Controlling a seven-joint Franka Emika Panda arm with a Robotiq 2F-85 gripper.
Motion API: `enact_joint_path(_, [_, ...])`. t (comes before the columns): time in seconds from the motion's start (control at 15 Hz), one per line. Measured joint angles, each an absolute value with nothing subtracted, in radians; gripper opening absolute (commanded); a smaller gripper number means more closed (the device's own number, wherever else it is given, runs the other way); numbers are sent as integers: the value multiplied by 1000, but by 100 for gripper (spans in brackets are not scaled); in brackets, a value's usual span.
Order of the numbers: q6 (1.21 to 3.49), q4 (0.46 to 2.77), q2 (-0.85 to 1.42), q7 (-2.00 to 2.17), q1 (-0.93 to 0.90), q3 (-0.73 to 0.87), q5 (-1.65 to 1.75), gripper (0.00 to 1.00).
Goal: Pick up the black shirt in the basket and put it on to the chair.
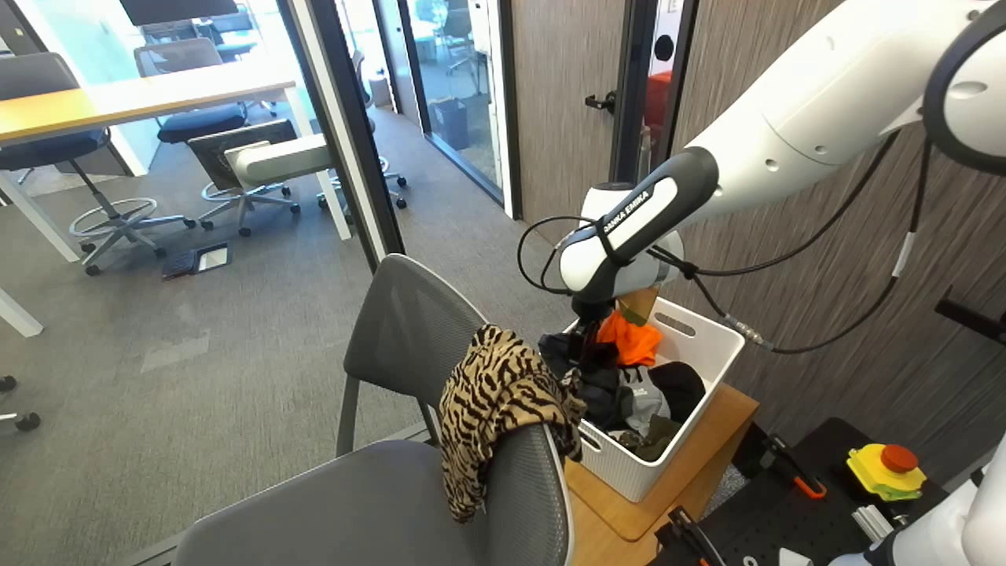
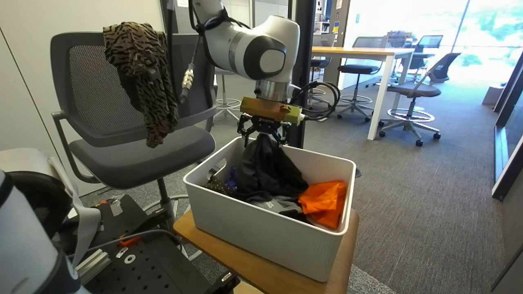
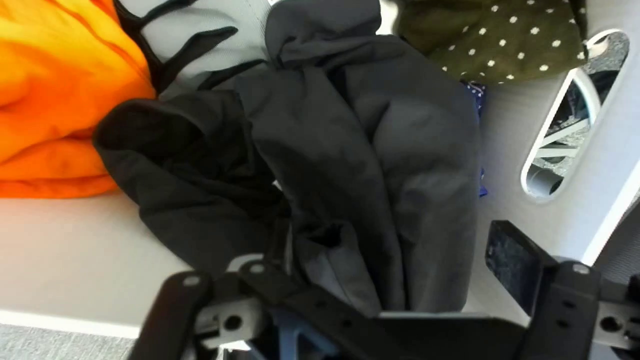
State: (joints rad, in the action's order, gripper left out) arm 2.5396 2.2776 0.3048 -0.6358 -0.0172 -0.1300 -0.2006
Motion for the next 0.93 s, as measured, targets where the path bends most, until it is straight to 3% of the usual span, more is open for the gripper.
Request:
enact_joint_path(0.87, [2477, 2098, 488, -645, 22, -188, -200, 100])
enact_joint_path(0.93, [2472, 2094, 491, -645, 24, -188, -200, 75])
